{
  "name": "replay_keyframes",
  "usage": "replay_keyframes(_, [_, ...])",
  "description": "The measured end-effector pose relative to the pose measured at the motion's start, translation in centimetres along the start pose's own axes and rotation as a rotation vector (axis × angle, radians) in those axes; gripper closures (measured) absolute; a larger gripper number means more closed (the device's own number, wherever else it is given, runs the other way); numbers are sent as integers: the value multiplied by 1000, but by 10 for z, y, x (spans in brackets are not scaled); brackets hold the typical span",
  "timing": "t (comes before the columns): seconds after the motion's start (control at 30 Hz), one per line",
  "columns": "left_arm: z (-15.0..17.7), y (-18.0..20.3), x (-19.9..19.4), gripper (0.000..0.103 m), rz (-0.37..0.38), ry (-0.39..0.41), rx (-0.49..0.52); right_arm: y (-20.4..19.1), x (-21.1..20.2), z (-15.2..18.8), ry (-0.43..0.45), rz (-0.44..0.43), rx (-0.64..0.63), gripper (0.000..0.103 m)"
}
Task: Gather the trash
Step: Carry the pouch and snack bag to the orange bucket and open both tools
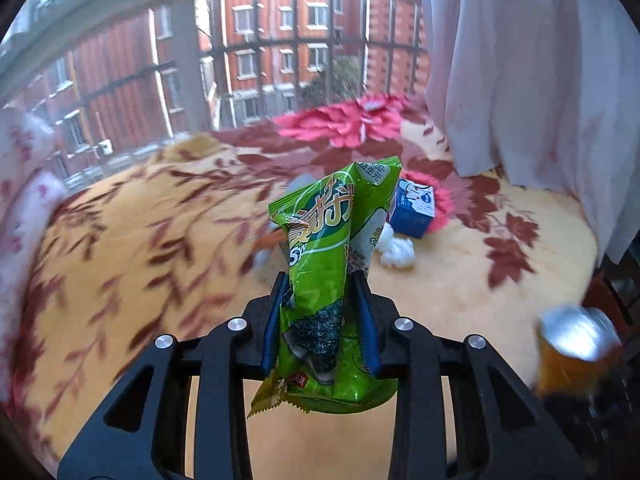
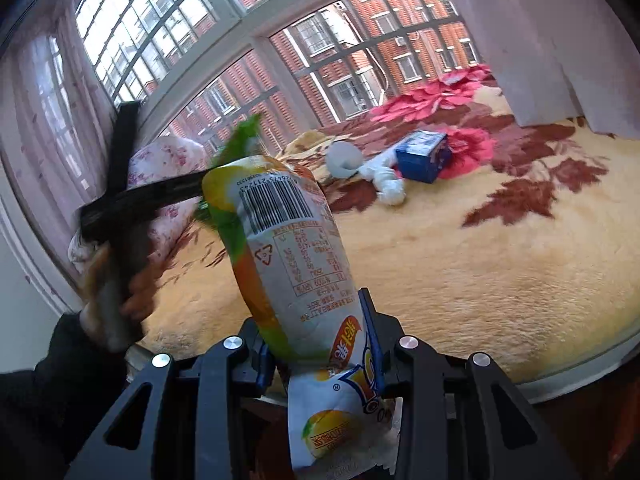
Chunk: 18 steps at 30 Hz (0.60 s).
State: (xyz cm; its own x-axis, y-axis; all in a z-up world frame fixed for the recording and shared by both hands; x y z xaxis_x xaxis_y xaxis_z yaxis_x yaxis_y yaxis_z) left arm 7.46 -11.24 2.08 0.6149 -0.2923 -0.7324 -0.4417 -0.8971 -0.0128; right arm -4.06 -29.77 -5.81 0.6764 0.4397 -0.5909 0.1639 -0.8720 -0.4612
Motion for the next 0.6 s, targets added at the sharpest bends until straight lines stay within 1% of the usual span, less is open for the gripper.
replay_keyframes(0.07, [18, -3, -25, 72, -2, 23, -17, -13, -1, 2, -11, 1, -20, 67])
replay_keyframes(0.1, [27, -5, -35, 72, 14, 32, -29, -20, -2, 3, -20, 5, -32, 67])
replay_keyframes(0.13, [39, -7, -49, 72, 48, 41, -46, -25, -2, 4, -23, 9, -40, 67])
replay_keyframes(0.17, [44, -9, -55, 72, 63, 48, -53, -31, -4, 6, -23, 15, -52, 67])
replay_keyframes(0.23, [47, -11, -54, 72, 58, 51, -55, -40, -3, 9, -28, 19, -68, 67])
replay_keyframes(0.27, [46, -12, -48, 71, 70, 42, -64, -42, -1, 10, -33, 17, -67, 67])
replay_keyframes(0.3, [43, -15, -36, 71, 101, 20, -79, -44, 1, 11, -37, 18, -63, 67])
replay_keyframes(0.33, [41, -19, -19, 71, 137, -5, -98, -45, 3, 12, -42, 27, -62, 67])
replay_keyframes(0.37, [41, -25, 0, 71, 149, -30, -136, -45, 5, 12, -43, 39, -62, 67])
replay_keyframes(0.43, [45, -38, 40, 71, 154, -120, -189, -45, 6, 13, -42, 58, -56, 67])
replay_keyframes(0.5, [56, -53, 77, 70, 141, -200, -256, -44, 4, 15, -43, 58, -50, 67])
replay_keyframes(0.53, [59, -58, 83, 70, 177, -200, -276, -43, 2, 16, -43, 62, -54, 67])
replay_keyframes(0.6, [61, -66, 79, 68, 221, -159, -314, -42, -2, 17, -40, 77, -66, 67])
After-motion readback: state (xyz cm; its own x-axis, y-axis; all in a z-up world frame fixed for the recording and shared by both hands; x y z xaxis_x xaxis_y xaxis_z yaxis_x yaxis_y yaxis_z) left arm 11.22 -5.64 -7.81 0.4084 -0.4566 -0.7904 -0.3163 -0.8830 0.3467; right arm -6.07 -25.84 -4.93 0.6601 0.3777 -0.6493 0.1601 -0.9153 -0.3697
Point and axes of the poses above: each gripper's, at about its wrist camera, not at the fingertips, and x roughly the way its jaws point, y to its right, z to its underside, the point moved 3 cm from there along x, roughly the way its jaws point, and after that the axes turned 7 degrees about -y, right-handed, at the moved point
